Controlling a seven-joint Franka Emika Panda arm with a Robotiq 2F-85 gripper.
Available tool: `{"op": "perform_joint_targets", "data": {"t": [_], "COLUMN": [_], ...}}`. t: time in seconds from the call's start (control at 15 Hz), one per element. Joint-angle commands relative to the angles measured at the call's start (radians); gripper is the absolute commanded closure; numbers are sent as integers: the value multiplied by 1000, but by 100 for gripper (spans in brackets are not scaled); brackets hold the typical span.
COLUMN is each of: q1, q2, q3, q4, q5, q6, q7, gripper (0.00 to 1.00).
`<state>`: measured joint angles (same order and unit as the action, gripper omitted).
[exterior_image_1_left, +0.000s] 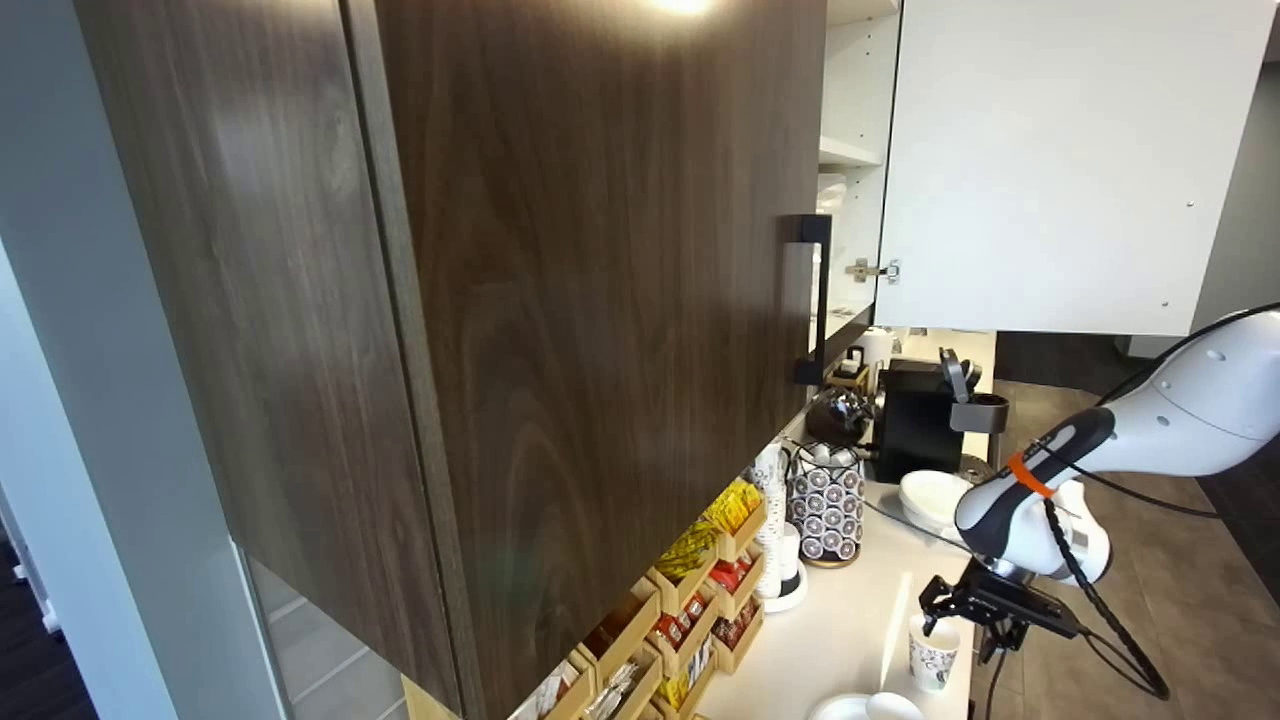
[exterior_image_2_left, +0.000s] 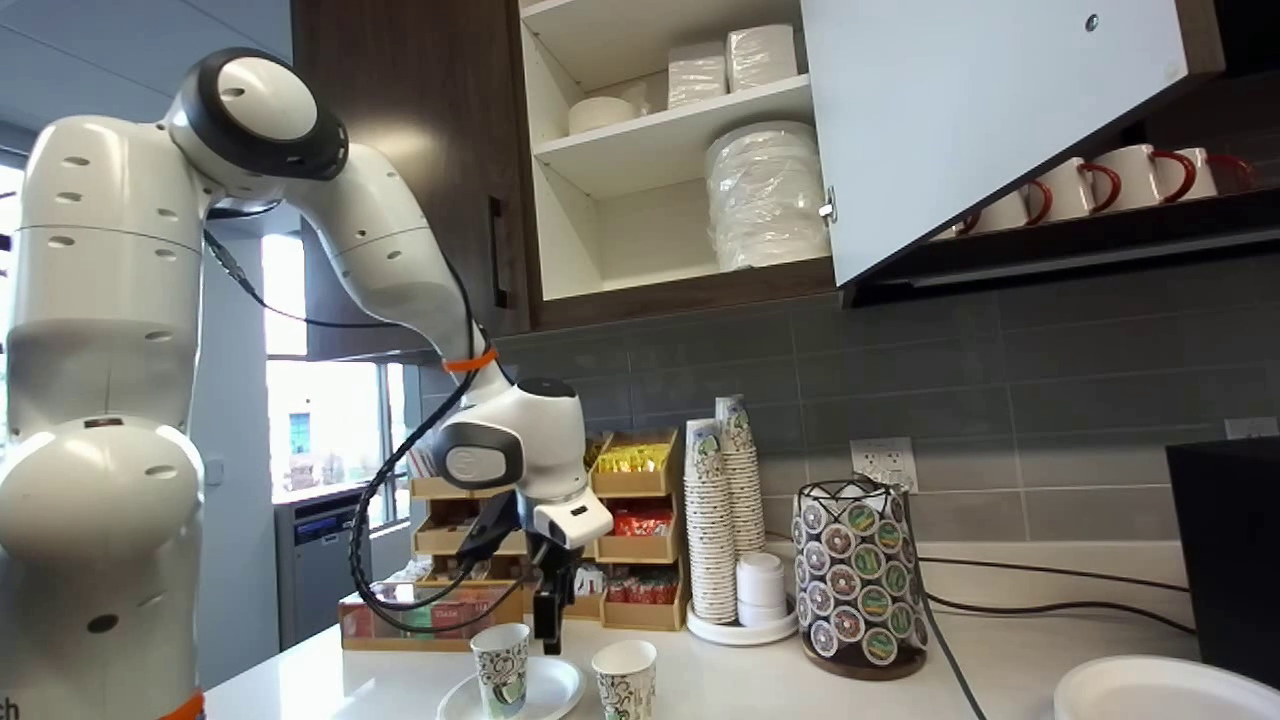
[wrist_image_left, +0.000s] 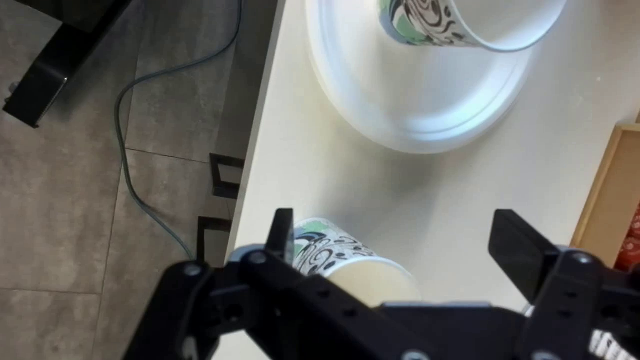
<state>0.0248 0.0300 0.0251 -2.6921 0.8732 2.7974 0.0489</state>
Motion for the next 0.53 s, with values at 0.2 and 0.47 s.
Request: {"op": "perform_joint_targets", "data": {"t": [0.2, 0.47], "q1": [9, 5], "q2": [78, 154], "q3": [32, 68], "q4": [9, 31], "q5": [167, 285], "q6": [-37, -23], "q7": [-307, -502], "gripper": [0, 0]}}
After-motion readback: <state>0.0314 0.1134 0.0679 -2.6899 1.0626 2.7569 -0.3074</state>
